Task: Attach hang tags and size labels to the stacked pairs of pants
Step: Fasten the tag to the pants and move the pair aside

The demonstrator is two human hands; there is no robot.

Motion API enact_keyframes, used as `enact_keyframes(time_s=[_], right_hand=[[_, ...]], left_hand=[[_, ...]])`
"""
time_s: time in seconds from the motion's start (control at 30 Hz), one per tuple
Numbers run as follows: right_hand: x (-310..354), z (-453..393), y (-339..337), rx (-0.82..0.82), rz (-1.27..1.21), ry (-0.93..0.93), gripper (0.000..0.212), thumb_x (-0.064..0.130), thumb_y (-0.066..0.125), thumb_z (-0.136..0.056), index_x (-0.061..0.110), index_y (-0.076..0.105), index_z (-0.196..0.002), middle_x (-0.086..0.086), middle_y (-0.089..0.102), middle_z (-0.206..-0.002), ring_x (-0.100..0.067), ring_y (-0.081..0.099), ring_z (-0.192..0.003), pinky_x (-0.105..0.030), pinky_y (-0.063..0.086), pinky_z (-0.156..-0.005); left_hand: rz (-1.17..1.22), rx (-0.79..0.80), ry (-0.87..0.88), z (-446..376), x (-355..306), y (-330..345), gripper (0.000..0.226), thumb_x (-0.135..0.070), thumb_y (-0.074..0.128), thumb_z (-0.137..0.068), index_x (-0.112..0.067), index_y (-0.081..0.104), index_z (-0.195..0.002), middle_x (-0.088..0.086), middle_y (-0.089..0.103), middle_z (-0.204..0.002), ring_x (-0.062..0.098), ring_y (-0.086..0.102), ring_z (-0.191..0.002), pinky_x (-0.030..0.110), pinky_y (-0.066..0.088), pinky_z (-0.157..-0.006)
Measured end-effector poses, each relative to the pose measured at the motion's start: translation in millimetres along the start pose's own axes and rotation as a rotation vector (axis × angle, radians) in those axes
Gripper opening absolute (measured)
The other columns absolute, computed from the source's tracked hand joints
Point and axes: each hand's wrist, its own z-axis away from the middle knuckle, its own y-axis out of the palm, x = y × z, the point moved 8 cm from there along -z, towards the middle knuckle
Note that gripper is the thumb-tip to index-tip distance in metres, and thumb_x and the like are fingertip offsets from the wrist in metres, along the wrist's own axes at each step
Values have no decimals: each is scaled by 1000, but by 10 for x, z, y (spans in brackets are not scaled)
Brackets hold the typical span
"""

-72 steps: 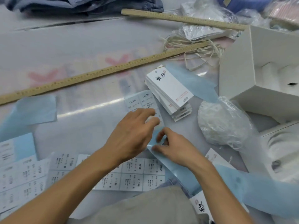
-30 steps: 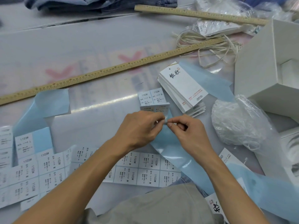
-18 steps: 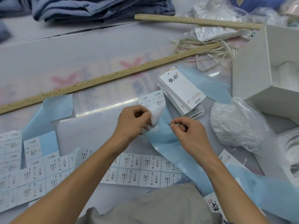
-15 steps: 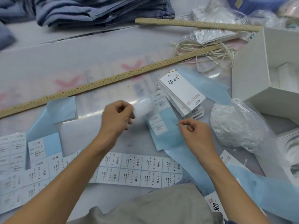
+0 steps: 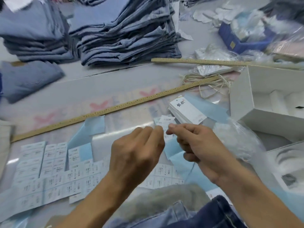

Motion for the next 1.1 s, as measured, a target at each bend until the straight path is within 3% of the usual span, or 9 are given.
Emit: enact_keyframes(time_s=[0.17, 0.33, 0.47, 0.53, 0.6, 0.7, 0.87, 1.03, 1.1], right_hand=[[40, 443, -293, -146, -123, 13, 12, 17, 75, -88, 14, 77, -78, 5, 38, -59, -8, 30, -53, -19, 26, -39], [15, 929, -779, -244, -349, -43, 31, 10, 71, -90, 21, 76, -62, 6, 39, -58, -6, 29, -47, -16, 24, -35], [-27, 1330, -1480, -495, -426, -188, 21, 8, 69, -92, 17, 75, -74, 4, 37, -57, -7, 29, -45, -16, 27, -36], [-111, 1607, -1938, -674, -430, -247, 19, 7, 69, -92, 17, 72, -77, 6, 35, -54, -7, 26, -44, -16, 26, -36], [-287, 1896, -2286, -800, -430, -264, 16, 7, 68, -93, 18, 70, -81, 10, 35, -51, -7, 25, -44, -17, 24, -37], [-701, 2241, -2492, -911, -452, -207, 18, 10, 70, -92, 20, 70, -77, 9, 34, -53, -7, 25, -46, -17, 25, -37], [-1290, 2547, -2494, -955, -532, -118, 19, 10, 69, -93, 18, 74, -76, 10, 38, -52, -5, 26, -44, -16, 25, -34], [-1523, 2597, -2509, -1015, -662, -96, 12, 6, 68, -92, 14, 71, -84, 6, 32, -54, -6, 22, -44, -18, 19, -35], [-1517, 2549, -2484, -1013, -691, -107, 6, 7, 68, -92, 11, 70, -88, 5, 31, -53, -6, 21, -44, -18, 18, -34]], left_hand=[[-39, 90, 257, -59, -602, -48, 11, -9, 71, -94, -2, 75, -101, 12, 70, -77, 23, 57, -57, 32, 46, -40], [-38, 0, 406, -246, -1160, -174, 15, -2, 71, -91, -1, 75, -105, 9, 69, -76, 22, 56, -57, 30, 43, -39], [192, 24, 444, -452, -1632, -54, 32, -16, 66, -99, -10, 67, -130, 5, 71, -87, 23, 59, -65, 34, 44, -42], [340, 172, 392, -584, -1784, 220, 33, -28, 57, -104, -17, 59, -136, 3, 72, -96, 26, 65, -75, 37, 51, -47], [363, 547, 357, -622, -1920, 807, 37, -34, 56, -103, -25, 53, -138, 1, 71, -112, 26, 66, -95, 42, 58, -68], [391, 1060, 452, -354, -2277, 1628, 46, -38, 67, -97, -22, 56, -138, 3, 64, -130, 24, 58, -116, 36, 51, -94], [370, 1208, 592, 136, -3108, 2313, 62, -46, 70, -92, -10, 51, -139, 10, 56, -133, 29, 54, -121, 34, 45, -92], [516, 1097, 332, 77, -3264, 2615, 46, -56, 75, -84, -17, 66, -106, 0, 65, -107, 23, 60, -100, 30, 41, -72], [520, 1066, 221, 56, -3256, 2641, 50, -66, 76, -77, -16, 66, -78, -2, 66, -79, 20, 61, -74, 30, 43, -60]])
